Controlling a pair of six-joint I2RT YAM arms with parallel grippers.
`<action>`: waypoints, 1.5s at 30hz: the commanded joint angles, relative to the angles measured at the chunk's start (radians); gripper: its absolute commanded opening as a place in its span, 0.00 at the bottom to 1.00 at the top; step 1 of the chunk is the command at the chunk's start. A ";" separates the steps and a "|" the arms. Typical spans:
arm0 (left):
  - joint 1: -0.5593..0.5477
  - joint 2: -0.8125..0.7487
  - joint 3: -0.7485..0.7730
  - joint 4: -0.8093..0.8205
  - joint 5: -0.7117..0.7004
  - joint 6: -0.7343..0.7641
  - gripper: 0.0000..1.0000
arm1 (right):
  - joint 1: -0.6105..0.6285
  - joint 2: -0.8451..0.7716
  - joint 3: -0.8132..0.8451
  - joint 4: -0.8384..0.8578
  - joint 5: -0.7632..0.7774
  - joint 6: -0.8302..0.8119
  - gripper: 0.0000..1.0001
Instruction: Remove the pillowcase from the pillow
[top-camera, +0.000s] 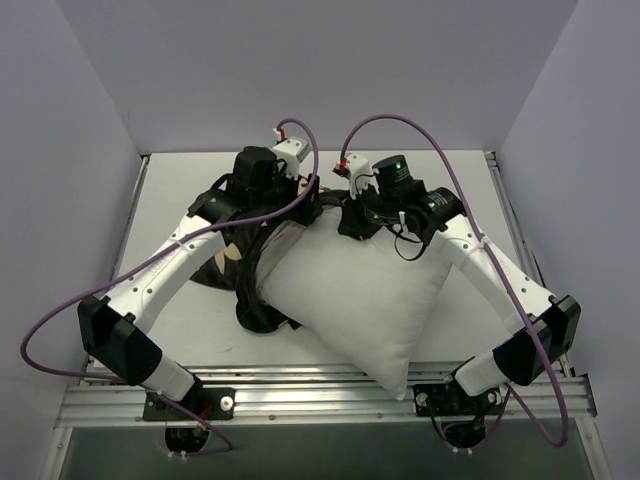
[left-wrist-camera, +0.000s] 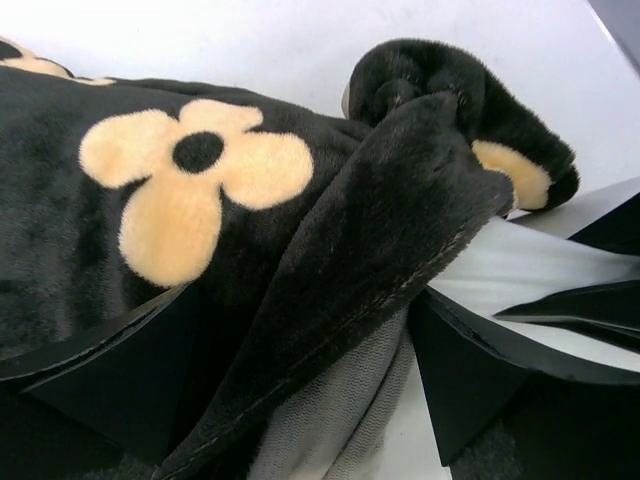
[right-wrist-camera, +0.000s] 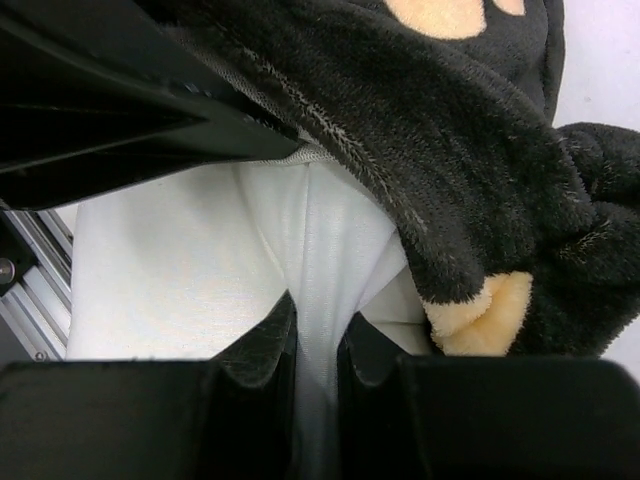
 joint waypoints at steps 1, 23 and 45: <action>-0.007 -0.002 0.002 -0.014 0.017 0.048 0.91 | 0.005 -0.012 0.083 0.072 0.007 -0.033 0.00; 0.270 0.176 0.147 0.000 -0.551 0.056 0.02 | 0.060 -0.380 -0.048 0.067 -0.045 0.070 0.00; 0.275 0.207 0.146 0.172 -0.283 0.005 0.32 | 0.051 -0.517 -0.333 0.245 0.224 0.301 0.00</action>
